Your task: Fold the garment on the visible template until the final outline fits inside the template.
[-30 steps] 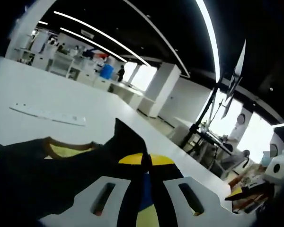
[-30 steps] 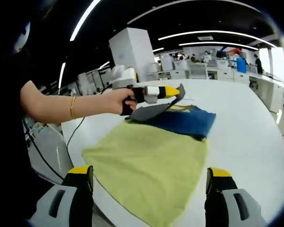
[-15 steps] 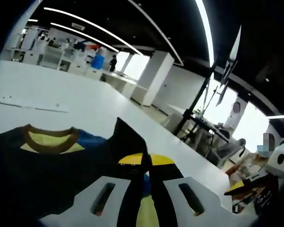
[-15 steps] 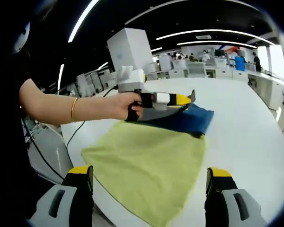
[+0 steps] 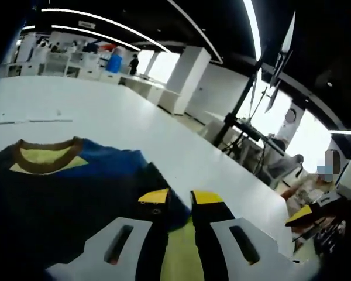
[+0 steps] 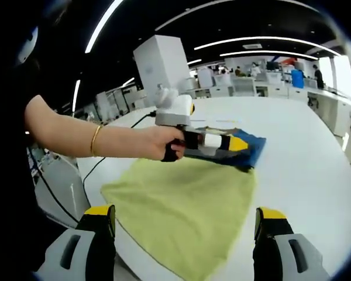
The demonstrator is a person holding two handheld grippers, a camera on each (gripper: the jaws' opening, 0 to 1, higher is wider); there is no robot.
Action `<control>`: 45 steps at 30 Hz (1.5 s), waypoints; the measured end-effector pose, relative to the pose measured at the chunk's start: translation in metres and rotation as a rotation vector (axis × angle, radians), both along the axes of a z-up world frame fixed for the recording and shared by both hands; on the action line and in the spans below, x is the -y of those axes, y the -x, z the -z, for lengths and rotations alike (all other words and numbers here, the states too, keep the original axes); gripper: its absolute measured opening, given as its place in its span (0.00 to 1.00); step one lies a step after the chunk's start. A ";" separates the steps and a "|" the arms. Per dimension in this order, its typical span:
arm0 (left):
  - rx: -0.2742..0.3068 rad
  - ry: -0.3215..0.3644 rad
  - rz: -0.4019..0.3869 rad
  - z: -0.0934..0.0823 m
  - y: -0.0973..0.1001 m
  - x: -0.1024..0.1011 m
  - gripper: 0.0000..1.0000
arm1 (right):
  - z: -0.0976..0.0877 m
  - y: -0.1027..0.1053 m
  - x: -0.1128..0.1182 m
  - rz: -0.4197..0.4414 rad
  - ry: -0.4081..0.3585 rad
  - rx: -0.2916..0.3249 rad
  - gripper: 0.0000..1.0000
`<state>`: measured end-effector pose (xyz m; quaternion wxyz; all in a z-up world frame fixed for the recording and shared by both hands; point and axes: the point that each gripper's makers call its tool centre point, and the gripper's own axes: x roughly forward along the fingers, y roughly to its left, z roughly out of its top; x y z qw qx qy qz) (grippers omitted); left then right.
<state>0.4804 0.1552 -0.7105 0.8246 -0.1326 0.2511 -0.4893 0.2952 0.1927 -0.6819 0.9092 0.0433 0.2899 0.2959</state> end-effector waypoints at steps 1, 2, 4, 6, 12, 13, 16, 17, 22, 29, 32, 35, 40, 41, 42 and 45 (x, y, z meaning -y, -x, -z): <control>0.013 0.000 0.009 -0.002 0.001 0.000 0.24 | 0.000 0.000 0.000 -0.003 0.003 0.001 0.99; 0.038 -0.018 0.023 -0.003 0.003 -0.001 0.27 | 0.000 -0.001 0.000 -0.007 0.006 0.002 0.99; 0.016 0.001 0.020 -0.008 0.004 -0.002 0.37 | -0.001 -0.002 0.000 -0.013 0.007 0.005 0.99; 0.037 0.016 0.008 -0.016 0.003 -0.004 0.46 | -0.002 -0.003 0.001 -0.020 0.011 0.006 0.99; 0.117 0.004 0.020 -0.036 0.004 -0.014 0.75 | -0.011 -0.008 0.003 -0.059 0.030 0.022 0.99; 0.124 0.010 0.022 -0.039 0.004 -0.016 0.79 | -0.011 -0.009 0.003 -0.068 0.037 0.018 0.99; 0.164 0.011 0.032 -0.048 0.008 -0.023 0.88 | -0.011 -0.009 0.004 -0.096 0.065 0.010 0.99; 0.181 -0.001 0.046 -0.051 0.011 -0.027 0.90 | -0.012 -0.010 0.004 -0.102 0.071 0.012 0.99; 0.224 -0.024 0.075 -0.061 0.018 -0.044 0.99 | -0.016 -0.011 0.001 -0.136 0.077 0.023 0.99; 0.259 -0.033 0.115 -0.072 0.035 -0.072 0.99 | -0.013 -0.005 -0.011 -0.250 0.133 0.015 0.99; 0.268 -0.059 0.142 -0.069 0.046 -0.087 0.99 | -0.013 -0.004 -0.013 -0.273 0.149 0.013 0.99; 0.266 -0.072 0.156 -0.067 0.057 -0.100 0.99 | -0.013 -0.002 -0.015 -0.300 0.167 0.010 0.98; 0.246 -0.063 0.156 -0.068 0.073 -0.122 0.99 | -0.009 0.005 -0.019 -0.340 0.186 -0.006 0.97; 0.241 -0.060 0.156 -0.068 0.076 -0.125 0.99 | -0.009 0.006 -0.019 -0.345 0.190 -0.008 0.96; 0.238 -0.056 0.155 -0.068 0.081 -0.129 0.99 | -0.008 0.009 -0.020 -0.355 0.194 -0.013 0.96; 0.241 -0.061 0.164 -0.067 0.094 -0.140 0.99 | -0.005 0.013 -0.022 -0.375 0.211 -0.020 0.95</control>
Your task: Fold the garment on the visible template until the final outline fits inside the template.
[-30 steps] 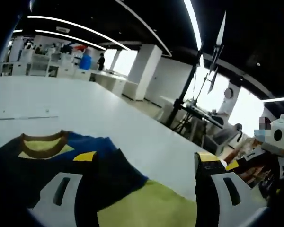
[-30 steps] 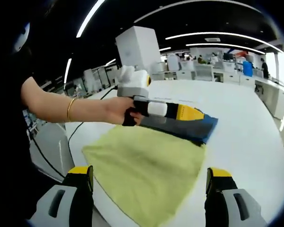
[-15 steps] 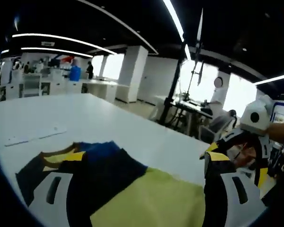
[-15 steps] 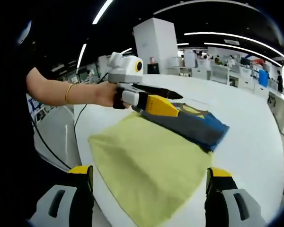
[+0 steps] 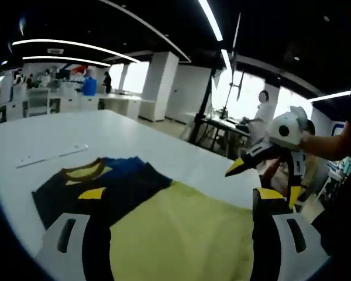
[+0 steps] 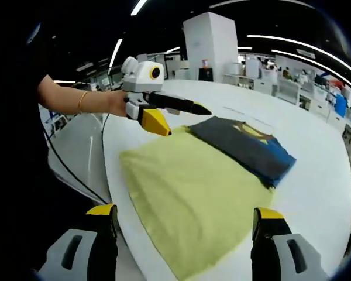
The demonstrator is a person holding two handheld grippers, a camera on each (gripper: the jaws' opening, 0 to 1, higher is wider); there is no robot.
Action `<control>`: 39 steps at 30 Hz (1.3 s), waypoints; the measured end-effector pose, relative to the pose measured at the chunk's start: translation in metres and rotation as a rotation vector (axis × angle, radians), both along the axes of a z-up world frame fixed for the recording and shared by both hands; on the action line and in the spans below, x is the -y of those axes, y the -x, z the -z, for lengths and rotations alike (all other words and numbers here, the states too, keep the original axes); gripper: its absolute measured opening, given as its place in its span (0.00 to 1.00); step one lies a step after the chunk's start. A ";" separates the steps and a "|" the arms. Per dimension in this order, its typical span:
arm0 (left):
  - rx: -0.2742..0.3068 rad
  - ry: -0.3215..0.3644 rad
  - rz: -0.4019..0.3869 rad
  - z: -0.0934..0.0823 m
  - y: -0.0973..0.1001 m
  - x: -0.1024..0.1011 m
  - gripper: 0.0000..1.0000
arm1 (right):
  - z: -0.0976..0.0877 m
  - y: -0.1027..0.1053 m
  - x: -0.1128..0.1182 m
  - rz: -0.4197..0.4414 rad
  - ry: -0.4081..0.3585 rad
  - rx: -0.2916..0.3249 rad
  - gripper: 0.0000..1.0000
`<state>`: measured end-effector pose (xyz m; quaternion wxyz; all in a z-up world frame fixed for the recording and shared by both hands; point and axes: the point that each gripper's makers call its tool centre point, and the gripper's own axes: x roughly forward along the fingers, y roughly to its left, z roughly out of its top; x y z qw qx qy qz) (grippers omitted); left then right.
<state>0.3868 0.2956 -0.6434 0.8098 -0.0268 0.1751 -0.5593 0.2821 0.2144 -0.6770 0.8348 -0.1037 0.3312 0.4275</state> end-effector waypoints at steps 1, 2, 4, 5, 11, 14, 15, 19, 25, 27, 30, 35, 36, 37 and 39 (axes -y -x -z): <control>0.001 -0.018 0.013 0.003 0.007 -0.006 0.99 | 0.001 0.002 0.000 -0.008 0.007 -0.005 0.95; 0.000 -0.024 0.014 0.004 0.010 -0.009 0.98 | 0.002 0.003 0.000 -0.012 0.009 -0.007 0.94; -0.007 -0.034 0.016 0.007 0.015 -0.015 0.97 | 0.004 0.006 -0.001 -0.021 0.012 -0.011 0.93; -0.019 -0.035 0.013 0.008 0.019 -0.019 0.97 | 0.005 0.008 -0.001 -0.025 0.015 -0.015 0.92; -0.012 -0.079 0.039 0.016 0.040 -0.041 0.93 | 0.014 0.017 -0.001 -0.043 0.040 -0.030 0.86; -0.023 -0.098 0.031 0.022 0.048 -0.055 0.90 | 0.019 0.022 0.000 -0.046 0.047 -0.040 0.83; -0.028 -0.110 0.035 0.025 0.050 -0.058 0.89 | 0.020 0.022 0.001 -0.045 0.050 -0.043 0.82; -0.067 -0.128 0.056 0.034 0.063 -0.070 0.81 | 0.028 0.027 0.004 -0.054 0.079 -0.055 0.73; -0.055 -0.241 0.109 0.053 0.087 -0.090 0.73 | 0.041 0.036 0.011 -0.087 0.144 -0.062 0.67; -0.048 -0.287 0.129 0.060 0.094 -0.098 0.70 | 0.045 0.037 0.014 -0.088 0.154 -0.064 0.65; -0.034 -0.317 0.119 0.065 0.099 -0.106 0.62 | 0.048 0.039 0.016 -0.086 0.158 -0.068 0.62; -0.037 -0.387 0.114 0.080 0.107 -0.122 0.59 | 0.056 0.043 0.023 -0.082 0.179 -0.085 0.57; -0.031 -0.410 0.122 0.083 0.109 -0.125 0.57 | 0.058 0.043 0.024 -0.083 0.185 -0.086 0.56; -0.012 -0.454 0.140 0.087 0.111 -0.130 0.55 | 0.060 0.044 0.026 -0.083 0.198 -0.086 0.55; -0.013 -0.474 0.148 0.092 0.117 -0.133 0.54 | 0.062 0.045 0.028 -0.091 0.221 -0.079 0.52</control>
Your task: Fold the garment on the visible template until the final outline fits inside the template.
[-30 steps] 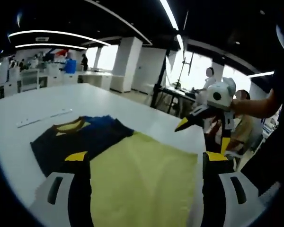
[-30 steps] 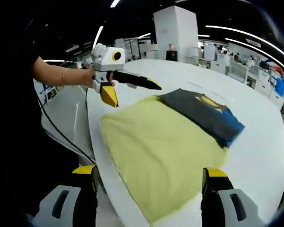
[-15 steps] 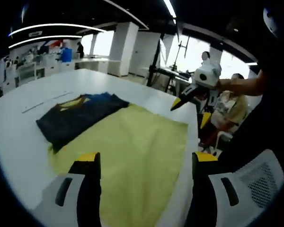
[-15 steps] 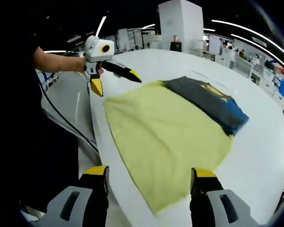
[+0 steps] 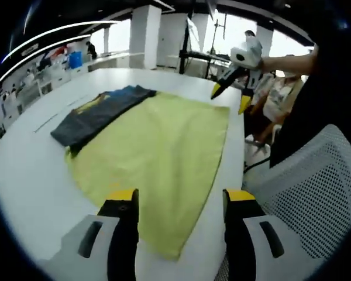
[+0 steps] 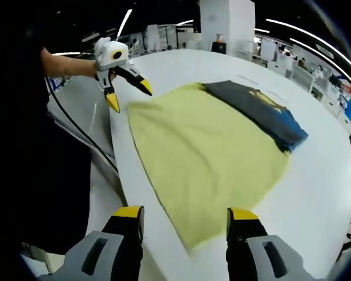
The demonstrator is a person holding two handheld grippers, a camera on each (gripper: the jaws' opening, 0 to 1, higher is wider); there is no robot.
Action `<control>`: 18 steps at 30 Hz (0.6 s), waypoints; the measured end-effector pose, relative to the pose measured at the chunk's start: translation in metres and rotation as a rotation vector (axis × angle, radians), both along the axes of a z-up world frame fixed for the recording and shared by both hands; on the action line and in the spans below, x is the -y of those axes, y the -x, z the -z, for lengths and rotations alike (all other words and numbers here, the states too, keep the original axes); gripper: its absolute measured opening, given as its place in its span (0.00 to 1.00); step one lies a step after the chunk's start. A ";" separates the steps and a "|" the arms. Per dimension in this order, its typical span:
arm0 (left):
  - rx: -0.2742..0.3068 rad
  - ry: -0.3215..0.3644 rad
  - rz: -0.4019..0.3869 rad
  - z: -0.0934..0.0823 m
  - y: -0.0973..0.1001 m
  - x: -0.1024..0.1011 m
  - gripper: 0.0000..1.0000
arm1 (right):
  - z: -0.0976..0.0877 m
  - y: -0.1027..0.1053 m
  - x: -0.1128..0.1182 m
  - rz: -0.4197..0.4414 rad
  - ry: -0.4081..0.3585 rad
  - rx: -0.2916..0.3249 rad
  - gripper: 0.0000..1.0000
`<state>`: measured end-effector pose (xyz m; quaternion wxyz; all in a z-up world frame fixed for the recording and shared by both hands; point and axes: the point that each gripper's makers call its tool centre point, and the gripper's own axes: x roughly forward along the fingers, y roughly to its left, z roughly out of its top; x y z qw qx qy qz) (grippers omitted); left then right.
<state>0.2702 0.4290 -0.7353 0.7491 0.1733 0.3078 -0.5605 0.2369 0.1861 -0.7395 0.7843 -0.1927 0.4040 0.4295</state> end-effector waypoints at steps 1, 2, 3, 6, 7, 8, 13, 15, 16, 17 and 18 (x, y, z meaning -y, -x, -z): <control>-0.009 -0.003 -0.002 0.001 0.001 -0.001 0.53 | 0.002 0.000 0.002 -0.003 0.016 0.002 0.51; -0.016 -0.011 -0.001 0.002 0.003 -0.002 0.51 | 0.004 0.001 0.005 -0.017 0.048 0.010 0.49; 0.004 -0.039 0.021 0.005 0.005 -0.006 0.48 | 0.006 0.001 0.007 -0.031 0.065 0.017 0.49; 0.008 -0.058 0.014 0.008 0.007 -0.011 0.42 | 0.012 0.002 0.012 -0.039 0.098 0.021 0.43; 0.001 -0.050 0.001 0.009 0.007 -0.013 0.42 | 0.015 0.004 0.013 -0.049 0.113 0.019 0.41; 0.004 -0.056 0.000 0.010 0.007 -0.015 0.41 | 0.017 0.004 0.015 -0.052 0.123 0.016 0.41; 0.029 -0.132 0.021 0.018 0.007 -0.026 0.37 | 0.023 0.006 0.017 -0.073 0.147 0.016 0.36; 0.043 -0.141 0.023 0.018 0.005 -0.028 0.35 | 0.025 0.005 0.020 -0.085 0.168 0.023 0.34; 0.069 -0.184 0.047 0.021 0.004 -0.031 0.35 | 0.026 0.005 0.021 -0.090 0.178 0.024 0.34; 0.074 -0.208 0.063 0.024 0.005 -0.033 0.34 | 0.026 0.005 0.021 -0.092 0.183 0.024 0.33; 0.065 -0.208 0.059 0.026 0.006 -0.032 0.34 | 0.027 0.005 0.022 -0.102 0.192 0.027 0.32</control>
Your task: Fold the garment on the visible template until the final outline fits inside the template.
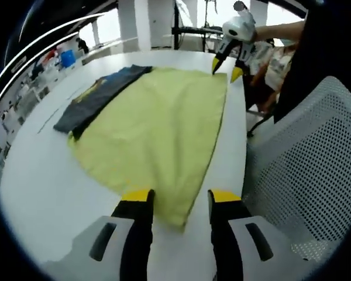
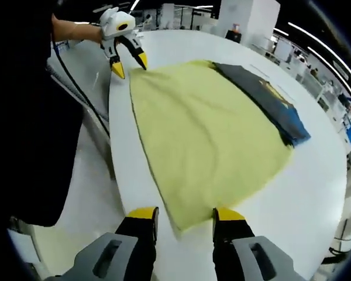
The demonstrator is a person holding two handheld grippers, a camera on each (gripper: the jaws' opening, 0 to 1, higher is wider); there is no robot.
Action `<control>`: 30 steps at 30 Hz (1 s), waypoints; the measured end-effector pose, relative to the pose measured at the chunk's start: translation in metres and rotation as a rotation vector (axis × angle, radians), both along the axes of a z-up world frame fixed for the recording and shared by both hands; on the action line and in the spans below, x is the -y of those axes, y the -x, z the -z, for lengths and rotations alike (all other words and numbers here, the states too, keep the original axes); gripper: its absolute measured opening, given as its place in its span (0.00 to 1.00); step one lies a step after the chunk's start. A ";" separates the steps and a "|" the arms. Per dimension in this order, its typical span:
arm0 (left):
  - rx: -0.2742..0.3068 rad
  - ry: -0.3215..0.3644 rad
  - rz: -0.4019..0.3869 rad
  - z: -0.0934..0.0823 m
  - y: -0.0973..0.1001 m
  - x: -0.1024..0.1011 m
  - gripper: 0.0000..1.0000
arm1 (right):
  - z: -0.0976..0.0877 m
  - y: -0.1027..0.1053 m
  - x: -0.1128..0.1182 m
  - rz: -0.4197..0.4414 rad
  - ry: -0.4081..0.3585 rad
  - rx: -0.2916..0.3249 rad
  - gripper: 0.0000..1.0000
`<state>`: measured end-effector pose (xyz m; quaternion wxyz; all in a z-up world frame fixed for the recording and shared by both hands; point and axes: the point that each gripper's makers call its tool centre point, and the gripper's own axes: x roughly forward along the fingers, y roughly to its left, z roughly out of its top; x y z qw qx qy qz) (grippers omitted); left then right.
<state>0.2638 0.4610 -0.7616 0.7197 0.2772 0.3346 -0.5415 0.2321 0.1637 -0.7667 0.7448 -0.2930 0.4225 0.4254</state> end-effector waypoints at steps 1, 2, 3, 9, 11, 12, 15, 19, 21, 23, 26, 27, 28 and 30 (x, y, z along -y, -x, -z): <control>0.006 -0.006 0.008 0.001 0.000 0.000 0.34 | 0.000 0.000 0.000 -0.004 0.001 0.002 0.30; 0.008 -0.006 0.012 0.001 0.001 0.000 0.34 | 0.000 -0.001 0.001 -0.005 0.002 0.005 0.29; 0.003 -0.010 0.017 0.002 0.002 0.000 0.34 | 0.001 -0.002 0.001 -0.005 0.005 0.005 0.29; 0.008 -0.012 0.013 0.003 -0.001 0.000 0.35 | 0.001 -0.004 0.001 -0.001 -0.010 -0.005 0.29; 0.000 -0.012 0.014 0.003 0.000 0.001 0.33 | 0.001 -0.005 0.001 0.008 -0.018 -0.011 0.27; -0.011 -0.009 0.011 0.004 -0.001 0.001 0.33 | 0.001 -0.006 0.000 0.022 -0.031 -0.024 0.25; -0.020 0.005 -0.010 0.004 -0.005 0.000 0.29 | 0.002 -0.010 0.001 0.064 -0.043 -0.042 0.24; -0.022 0.002 -0.028 0.004 -0.009 0.000 0.23 | 0.002 -0.010 -0.001 0.047 -0.045 -0.040 0.19; -0.019 -0.005 -0.031 0.004 -0.011 0.001 0.21 | 0.002 -0.013 -0.001 0.049 -0.043 -0.039 0.15; -0.016 -0.008 -0.034 0.004 -0.011 0.002 0.19 | 0.002 -0.017 0.001 0.060 -0.035 -0.033 0.10; -0.016 -0.020 -0.059 0.005 -0.013 0.002 0.11 | 0.003 -0.020 0.002 0.052 -0.022 -0.020 0.05; -0.010 -0.025 -0.059 0.005 -0.013 0.002 0.10 | 0.003 -0.020 0.002 0.053 -0.022 -0.018 0.05; -0.004 -0.028 -0.055 0.005 -0.013 0.002 0.07 | 0.003 -0.021 0.002 0.050 -0.020 -0.015 0.04; 0.005 -0.034 -0.068 0.005 -0.016 0.002 0.05 | 0.003 -0.021 0.002 0.050 -0.015 -0.006 0.03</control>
